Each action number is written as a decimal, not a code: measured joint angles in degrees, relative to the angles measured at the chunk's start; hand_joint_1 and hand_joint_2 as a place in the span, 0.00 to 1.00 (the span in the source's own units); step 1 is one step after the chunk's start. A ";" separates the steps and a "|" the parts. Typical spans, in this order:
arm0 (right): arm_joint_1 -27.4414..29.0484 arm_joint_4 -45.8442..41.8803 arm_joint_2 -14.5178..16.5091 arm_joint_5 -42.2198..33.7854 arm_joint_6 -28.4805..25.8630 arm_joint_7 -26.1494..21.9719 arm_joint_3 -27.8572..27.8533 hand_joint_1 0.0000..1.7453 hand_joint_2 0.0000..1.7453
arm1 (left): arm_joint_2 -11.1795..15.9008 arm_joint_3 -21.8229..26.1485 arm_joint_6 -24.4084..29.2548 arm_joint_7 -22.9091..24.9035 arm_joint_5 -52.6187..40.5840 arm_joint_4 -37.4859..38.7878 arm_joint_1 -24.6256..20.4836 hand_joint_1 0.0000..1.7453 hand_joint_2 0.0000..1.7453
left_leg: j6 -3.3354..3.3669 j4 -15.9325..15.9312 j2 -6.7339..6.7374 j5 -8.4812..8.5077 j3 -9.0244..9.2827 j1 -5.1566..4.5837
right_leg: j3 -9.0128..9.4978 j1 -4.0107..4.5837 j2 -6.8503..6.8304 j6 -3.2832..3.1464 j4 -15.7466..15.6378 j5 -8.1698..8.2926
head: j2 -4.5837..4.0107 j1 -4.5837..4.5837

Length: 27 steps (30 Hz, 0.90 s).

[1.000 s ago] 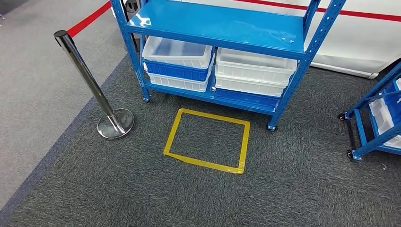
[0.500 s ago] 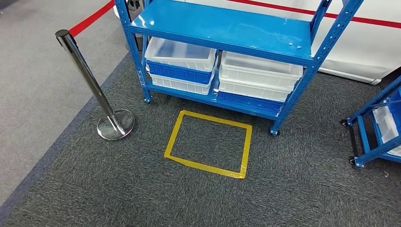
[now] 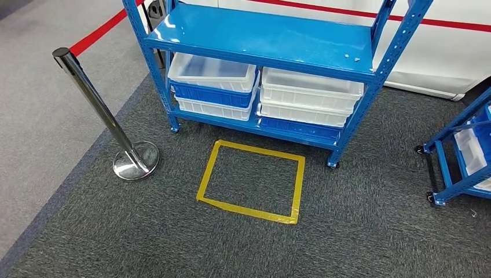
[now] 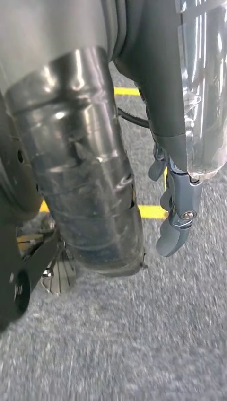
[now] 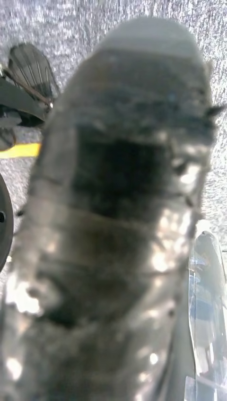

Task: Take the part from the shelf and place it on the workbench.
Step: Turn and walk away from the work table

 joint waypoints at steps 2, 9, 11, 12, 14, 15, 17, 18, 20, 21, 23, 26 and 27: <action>-0.15 0.00 0.00 0.01 0.03 0.00 0.02 0.00 0.00 | 0.00 0.00 0.00 0.01 -0.01 0.00 -0.07 0.00 0.00 | 0.52 -3.37 -0.06 0.69 1.32 -0.16 | 0.14 0.22 0.05 0.66 0.03 -0.64 | 0.00 0.01; -0.41 -0.01 -0.02 0.27 0.14 -0.02 0.05 0.00 0.00 | -0.01 0.02 -0.15 -0.04 0.01 0.00 -0.10 0.00 0.00 | 2.73 -4.72 -0.10 -0.31 3.19 0.07 | -5.68 -0.08 -0.10 2.62 11.77 -6.23 | 0.00 0.05; -0.35 -0.01 -0.02 0.30 0.15 -0.02 0.05 0.00 0.00 | -0.01 0.02 -0.17 -0.01 0.01 0.00 -0.05 0.00 0.00 | 2.85 -4.71 -0.11 -1.01 3.94 0.01 | -9.65 -0.11 -0.11 2.79 16.92 -6.58 | 0.00 0.05; -0.29 -0.01 -0.02 0.31 0.15 -0.02 0.05 0.00 0.00 | -0.01 0.02 -0.17 0.01 0.01 0.00 -0.02 0.00 0.00 | 2.79 -4.71 -0.18 -1.43 4.52 0.00 | -10.02 -0.11 -0.11 2.72 16.12 -4.74 | 0.00 0.05; -0.14 -0.01 -0.02 0.32 0.16 -0.02 0.05 0.00 0.00 | -0.03 0.02 -0.18 0.02 0.01 0.01 0.06 0.00 0.00 | 2.52 -4.76 -0.35 -2.39 5.82 -0.01 | -8.00 0.00 -0.14 2.18 9.00 0.95 | 0.00 0.07; -0.06 -0.01 -0.04 0.32 0.16 -0.02 0.05 0.00 0.00 | -0.08 0.02 -0.21 0.02 0.00 0.02 0.06 0.00 0.00 | 2.26 -4.74 -0.38 -2.87 6.28 -0.11 | -6.71 0.23 -0.18 1.74 5.39 2.95 | 0.00 0.05; -0.08 -0.01 -0.09 0.37 0.18 -0.02 0.05 0.00 0.00 | -0.18 0.02 -0.29 0.03 0.00 0.04 0.00 0.00 0.00 | 1.68 -4.80 -0.38 -3.54 6.60 -0.18 | -5.27 0.70 -0.30 0.95 1.69 4.04 | 0.00 0.03; -0.13 -0.01 -0.11 0.39 0.18 -0.02 0.05 0.00 0.00 | -0.21 0.02 -0.33 0.03 0.00 0.04 -0.07 0.00 0.00 | 1.37 -4.91 -0.33 -3.71 6.71 -0.21 | -5.07 0.89 -0.32 0.66 1.49 3.69 | 0.00 -0.01; -0.17 -0.01 -0.13 0.42 0.18 -0.02 0.05 0.00 0.00 | -0.21 0.02 -0.35 0.02 0.00 0.04 -0.21 0.00 0.00 | 0.75 -5.06 -0.24 -4.12 7.19 -0.19 | -4.48 0.64 -0.26 0.16 0.78 3.44 | 0.00 -0.04; -0.13 -0.01 -0.14 0.42 0.19 -0.02 0.05 0.00 0.00 | -0.22 0.02 -0.34 0.00 0.00 0.04 -0.26 0.00 0.00 | 0.46 -4.27 -0.24 -4.63 7.04 -0.19 | -4.01 0.44 -0.28 -0.15 0.38 3.32 | 0.00 -0.05; -0.07 -0.01 -0.15 0.45 0.20 -0.03 0.05 0.00 0.00 | -0.22 0.02 -0.34 -0.04 0.00 0.04 -0.28 0.00 0.00 | -0.05 1.14 -0.28 -6.99 4.31 -0.09 | -3.03 0.18 -0.40 -0.73 -0.21 2.93 | 0.00 -0.12; -0.13 -0.01 -0.15 0.50 0.23 -0.04 0.05 0.00 0.00 | -0.22 0.02 -0.35 -0.08 0.01 0.04 -0.15 0.00 0.00 | -0.51 11.40 -0.27 -9.36 -2.55 -0.01 | -1.75 0.17 -0.35 -1.04 -0.23 1.78 | 0.00 -0.19; -0.14 -0.01 -0.15 0.50 0.23 -0.04 0.05 0.00 0.00 | -0.22 0.02 -0.35 -0.09 0.01 0.04 -0.09 0.00 0.00 | -0.54 11.50 -0.26 -8.03 -3.37 0.00 | -1.15 0.16 -0.26 -0.98 -0.21 1.32 | 0.00 -0.19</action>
